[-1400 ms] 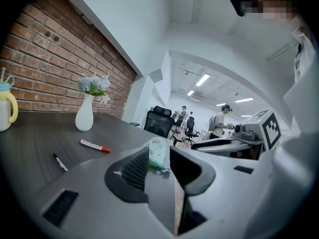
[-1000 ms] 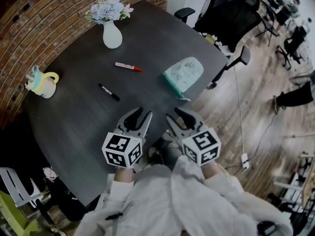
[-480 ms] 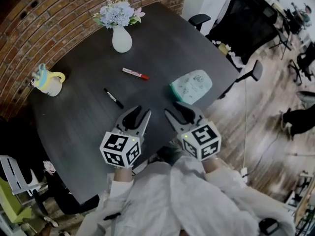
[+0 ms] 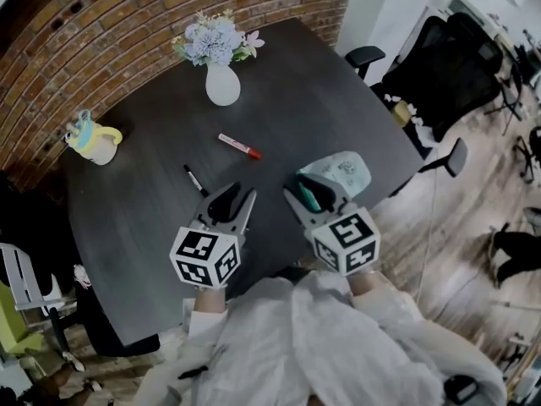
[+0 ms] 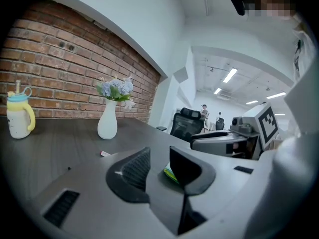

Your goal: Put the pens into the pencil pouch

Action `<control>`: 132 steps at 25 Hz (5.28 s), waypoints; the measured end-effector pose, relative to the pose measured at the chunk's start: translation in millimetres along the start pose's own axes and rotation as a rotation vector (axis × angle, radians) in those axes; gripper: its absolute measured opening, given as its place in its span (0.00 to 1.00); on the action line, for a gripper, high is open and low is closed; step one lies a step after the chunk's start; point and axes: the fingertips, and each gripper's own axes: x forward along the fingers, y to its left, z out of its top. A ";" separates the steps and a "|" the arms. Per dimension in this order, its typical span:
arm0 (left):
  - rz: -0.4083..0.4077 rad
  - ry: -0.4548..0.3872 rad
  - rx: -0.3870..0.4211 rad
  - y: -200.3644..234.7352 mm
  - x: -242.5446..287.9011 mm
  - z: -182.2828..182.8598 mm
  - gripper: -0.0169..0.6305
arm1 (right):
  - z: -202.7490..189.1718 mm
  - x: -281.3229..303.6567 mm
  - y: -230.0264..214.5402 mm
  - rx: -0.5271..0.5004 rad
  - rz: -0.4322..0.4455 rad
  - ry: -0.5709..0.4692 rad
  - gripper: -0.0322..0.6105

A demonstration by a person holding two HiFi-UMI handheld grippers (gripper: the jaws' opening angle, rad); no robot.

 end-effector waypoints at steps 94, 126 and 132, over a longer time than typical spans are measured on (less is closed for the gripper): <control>0.258 0.439 0.053 152.8 11.9 -146.3 0.12 | -86.1 30.9 -35.7 0.053 -0.091 0.241 0.07; -0.176 0.391 0.197 15.3 47.0 -133.0 0.12 | -162.4 5.0 -51.1 -0.197 -0.279 0.557 0.24; -0.214 0.402 0.206 5.6 47.8 -136.8 0.12 | -163.4 5.9 -58.6 -0.219 -0.332 0.531 0.23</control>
